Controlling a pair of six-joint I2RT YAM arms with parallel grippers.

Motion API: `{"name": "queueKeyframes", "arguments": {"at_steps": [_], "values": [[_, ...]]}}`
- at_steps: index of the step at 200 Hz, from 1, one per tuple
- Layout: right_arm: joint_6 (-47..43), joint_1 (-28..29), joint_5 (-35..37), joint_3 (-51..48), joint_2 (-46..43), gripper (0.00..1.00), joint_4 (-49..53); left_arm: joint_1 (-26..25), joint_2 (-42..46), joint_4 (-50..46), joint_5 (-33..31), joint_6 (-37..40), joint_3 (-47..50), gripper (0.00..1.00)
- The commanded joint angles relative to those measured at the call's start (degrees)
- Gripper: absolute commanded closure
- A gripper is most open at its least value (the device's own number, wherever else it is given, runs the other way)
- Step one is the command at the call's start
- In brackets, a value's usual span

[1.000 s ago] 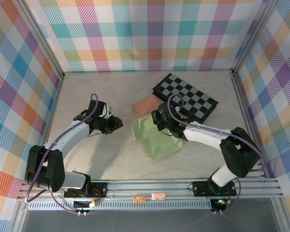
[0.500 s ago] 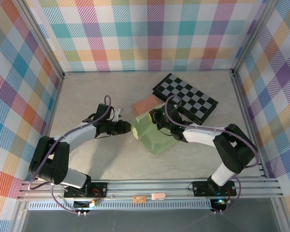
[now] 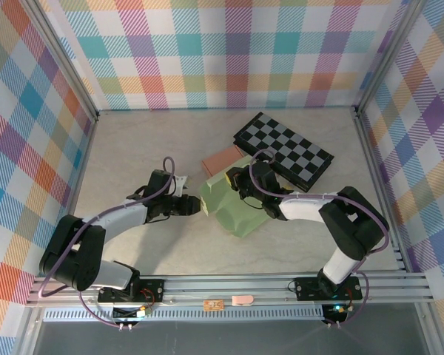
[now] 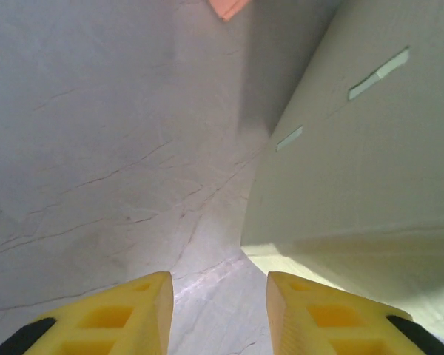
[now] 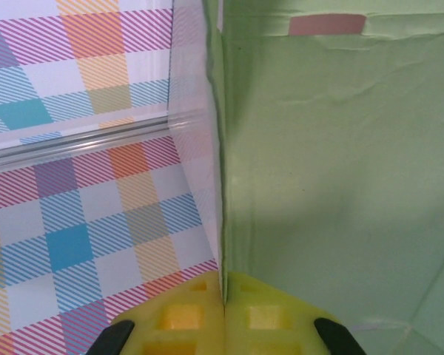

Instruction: Fold the paper box

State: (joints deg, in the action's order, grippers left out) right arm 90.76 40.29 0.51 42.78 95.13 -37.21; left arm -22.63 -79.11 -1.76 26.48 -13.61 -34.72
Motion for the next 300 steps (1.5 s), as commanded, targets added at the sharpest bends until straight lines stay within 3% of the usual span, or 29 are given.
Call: {"name": "queueKeyframes", "arguments": {"at_steps": [1, 175, 270, 300], "values": [[-0.5, -0.2, -0.9, -0.7, 0.2, 1.0, -3.2, -1.9, 2.3, 4.1, -0.3, 1.7, 0.3, 0.61], [-2.4, -0.3, -4.0, -2.9, 6.9, 1.0, -16.9, -8.1, -1.9, 10.1, -11.0, -1.9, 0.0, 0.57], [-1.6, -0.3, -4.0, -1.6, 6.6, 1.0, -17.1, -13.3, -4.0, 13.8, -26.3, -8.4, 0.7, 0.55], [-1.9, -0.3, -3.5, -2.3, 7.2, 1.0, -19.5, -13.6, -4.8, 17.5, -28.1, -10.1, 1.8, 0.56]]}}
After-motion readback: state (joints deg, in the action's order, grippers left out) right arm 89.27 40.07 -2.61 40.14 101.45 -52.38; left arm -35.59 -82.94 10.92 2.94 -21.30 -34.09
